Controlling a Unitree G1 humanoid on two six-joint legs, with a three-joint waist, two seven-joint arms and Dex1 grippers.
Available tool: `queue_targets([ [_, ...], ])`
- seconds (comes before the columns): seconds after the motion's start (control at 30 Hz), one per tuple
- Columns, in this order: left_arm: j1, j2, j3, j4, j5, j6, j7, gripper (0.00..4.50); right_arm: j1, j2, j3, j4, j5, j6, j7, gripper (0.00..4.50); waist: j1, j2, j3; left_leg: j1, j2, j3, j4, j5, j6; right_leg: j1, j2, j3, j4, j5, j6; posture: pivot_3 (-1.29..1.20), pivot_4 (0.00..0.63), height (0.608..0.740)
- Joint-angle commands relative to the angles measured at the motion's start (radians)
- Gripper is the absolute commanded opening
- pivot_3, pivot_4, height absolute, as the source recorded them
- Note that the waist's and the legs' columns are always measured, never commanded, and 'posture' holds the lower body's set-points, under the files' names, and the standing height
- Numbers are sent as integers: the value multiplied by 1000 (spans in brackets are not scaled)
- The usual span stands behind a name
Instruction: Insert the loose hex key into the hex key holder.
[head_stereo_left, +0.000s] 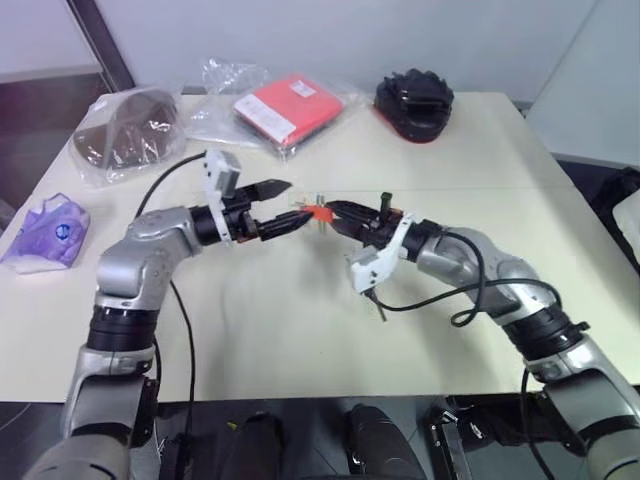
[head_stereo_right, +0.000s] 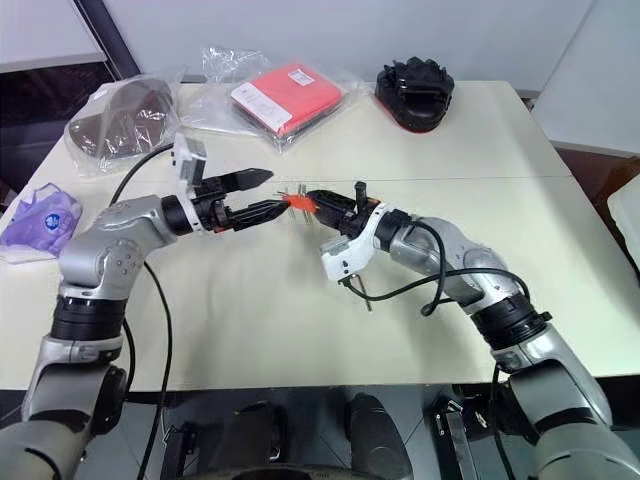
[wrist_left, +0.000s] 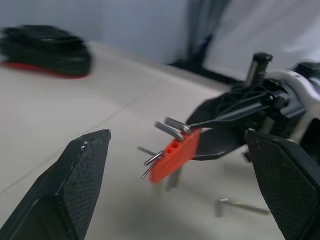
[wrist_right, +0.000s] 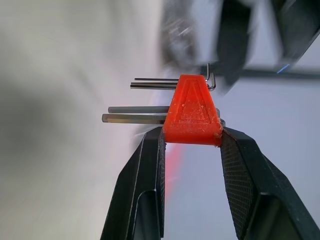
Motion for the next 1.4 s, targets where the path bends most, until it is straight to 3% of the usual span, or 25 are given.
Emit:
queue_targets([
  [0.03, -46, -4, -11, 19, -21, 0, -61, 4500, -23, -17, -50, -64, -24, -57, -59, 982, 1, 0, 0, 0, 0, 0, 0, 0, 0, 0, 0, 0, 0, 0, 0, 0, 150, 740],
  [0.5, -85, -31, -21, 62, 4, -70, -116, 4500, -16, -15, -86, -90, 21, -73, 5, 982, 1, 0, 0, 0, 0, 0, 1, 0, 0, 1, 0, 0, 0, 0, 0, 0, 150, 740],
  [0.6, -80, -27, -15, 60, 2, -72, -118, 3587, -13, -19, -91, -88, 32, -73, 16, 982, 1, 0, 0, 0, 0, 0, 1, 0, 0, 1, 0, 0, 0, 0, 0, 0, 150, 740],
  [0.8, -57, -17, -34, 40, 10, -58, -126, 590, -19, -19, -102, -85, 48, -77, 33, 982, 2, 0, 0, 0, 0, 0, 1, 0, 0, 1, 0, 0, 0, 0, 0, 0, 150, 740],
  [1.4, -29, -9, -34, 7, 9, -44, -106, 590, -26, -19, -128, -92, 85, -64, 62, 982, 1, 0, 0, 0, 0, 0, 1, 0, 0, 1, 0, 1, 0, 0, 0, 0, 150, 740],
])
